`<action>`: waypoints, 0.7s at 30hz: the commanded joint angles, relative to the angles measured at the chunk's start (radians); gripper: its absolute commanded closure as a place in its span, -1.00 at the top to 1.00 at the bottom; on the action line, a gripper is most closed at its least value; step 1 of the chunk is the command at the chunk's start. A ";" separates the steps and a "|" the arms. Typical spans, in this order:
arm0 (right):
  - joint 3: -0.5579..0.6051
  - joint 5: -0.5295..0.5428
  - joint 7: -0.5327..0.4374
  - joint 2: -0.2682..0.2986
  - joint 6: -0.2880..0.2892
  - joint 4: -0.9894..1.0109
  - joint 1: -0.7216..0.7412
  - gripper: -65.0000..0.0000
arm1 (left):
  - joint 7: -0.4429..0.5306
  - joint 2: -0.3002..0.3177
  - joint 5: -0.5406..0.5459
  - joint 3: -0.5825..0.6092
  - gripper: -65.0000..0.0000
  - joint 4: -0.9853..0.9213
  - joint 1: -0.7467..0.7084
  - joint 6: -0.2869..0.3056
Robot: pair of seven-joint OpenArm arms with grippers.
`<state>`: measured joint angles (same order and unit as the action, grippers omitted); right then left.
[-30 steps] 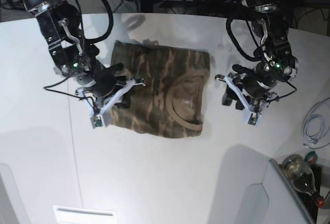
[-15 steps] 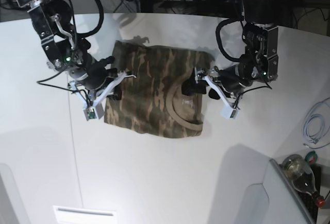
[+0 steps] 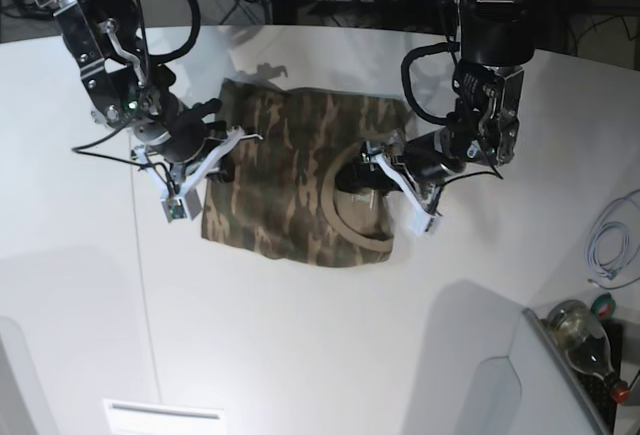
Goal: Layout the t-shirt on the table in an organized manner, then fold the t-shirt properly
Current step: 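Grasp the folded shirt's sides with both grippers and flip it over, then press the collar edge flat with the left gripper while the right withdraws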
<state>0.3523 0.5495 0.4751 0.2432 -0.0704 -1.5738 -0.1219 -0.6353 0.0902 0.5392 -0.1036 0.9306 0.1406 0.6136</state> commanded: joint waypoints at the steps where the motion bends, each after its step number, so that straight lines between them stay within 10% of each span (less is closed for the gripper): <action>1: -0.031 0.005 -0.026 0.003 0.005 -0.020 0.005 -1.00 | -0.018 0.000 -0.029 0.023 -0.20 -0.005 -0.002 -0.011; 5: -0.161 0.005 -0.026 -0.003 0.010 -0.023 -0.035 -1.00 | -0.002 0.018 -0.031 0.075 -1.00 -0.005 -0.003 -0.011; 12: -0.365 0.007 -0.023 0.002 0.010 -0.021 -0.106 -1.00 | -0.002 0.124 -0.031 0.281 -1.00 0.005 0.070 -0.018; 21: -0.447 0.007 -0.022 -0.005 0.047 -0.018 -0.146 -1.00 | 0.001 0.228 -0.130 0.853 -1.00 0.014 0.336 -0.018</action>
<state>-0.0841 0.5529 0.4736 0.2268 -0.0307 -1.5768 -0.2703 -0.6186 0.3180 0.4271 0.7525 0.9363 0.4614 0.6044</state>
